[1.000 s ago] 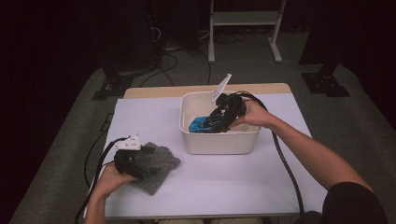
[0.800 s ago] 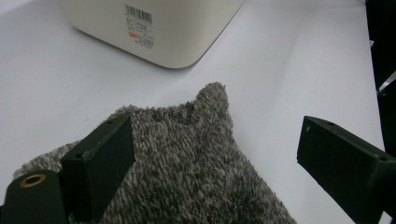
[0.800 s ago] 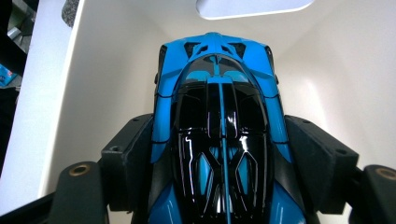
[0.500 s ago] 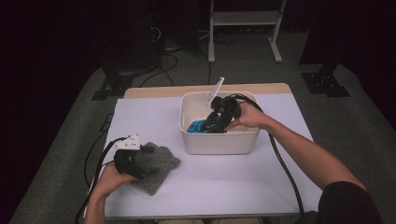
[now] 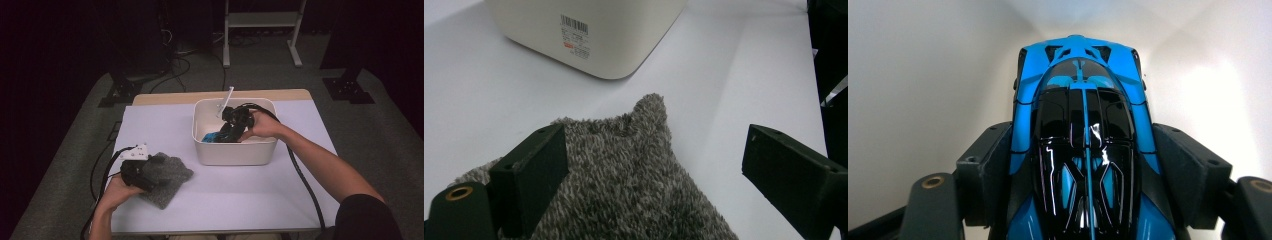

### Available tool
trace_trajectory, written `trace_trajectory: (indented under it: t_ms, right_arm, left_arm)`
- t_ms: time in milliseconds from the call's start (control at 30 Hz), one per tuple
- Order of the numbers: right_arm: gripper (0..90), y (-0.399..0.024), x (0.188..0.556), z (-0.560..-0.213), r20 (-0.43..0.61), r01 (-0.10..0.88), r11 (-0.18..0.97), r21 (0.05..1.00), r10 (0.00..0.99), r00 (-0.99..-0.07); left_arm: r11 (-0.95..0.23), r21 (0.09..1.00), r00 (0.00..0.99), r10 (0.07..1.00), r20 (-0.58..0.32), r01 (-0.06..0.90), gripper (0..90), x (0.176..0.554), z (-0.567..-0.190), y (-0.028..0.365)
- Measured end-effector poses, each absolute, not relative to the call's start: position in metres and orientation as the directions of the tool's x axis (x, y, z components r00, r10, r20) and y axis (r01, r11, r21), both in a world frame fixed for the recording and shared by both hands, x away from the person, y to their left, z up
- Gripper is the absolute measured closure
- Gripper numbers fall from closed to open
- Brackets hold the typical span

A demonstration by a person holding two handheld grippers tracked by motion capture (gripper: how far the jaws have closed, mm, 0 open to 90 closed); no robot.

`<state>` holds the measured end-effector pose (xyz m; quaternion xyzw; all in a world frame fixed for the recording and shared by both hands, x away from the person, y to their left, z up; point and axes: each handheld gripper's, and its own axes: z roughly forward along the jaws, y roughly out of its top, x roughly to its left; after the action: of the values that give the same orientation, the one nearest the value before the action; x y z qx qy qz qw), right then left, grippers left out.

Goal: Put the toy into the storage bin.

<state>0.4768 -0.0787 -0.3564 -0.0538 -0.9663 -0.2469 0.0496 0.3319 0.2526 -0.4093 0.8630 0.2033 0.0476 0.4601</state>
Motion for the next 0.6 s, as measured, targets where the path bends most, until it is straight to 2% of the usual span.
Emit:
trace_trajectory:
  t_ms: [600]
  right_arm:
    - [26.3,-0.0718,0.4787,-0.3666,0.125,0.121,0.907,0.403,0.076,-0.989]
  left_arm:
    - [-0.491,0.815,0.912,0.396,-0.105,0.307,10.3,0.3310,-0.4090,0.2531]
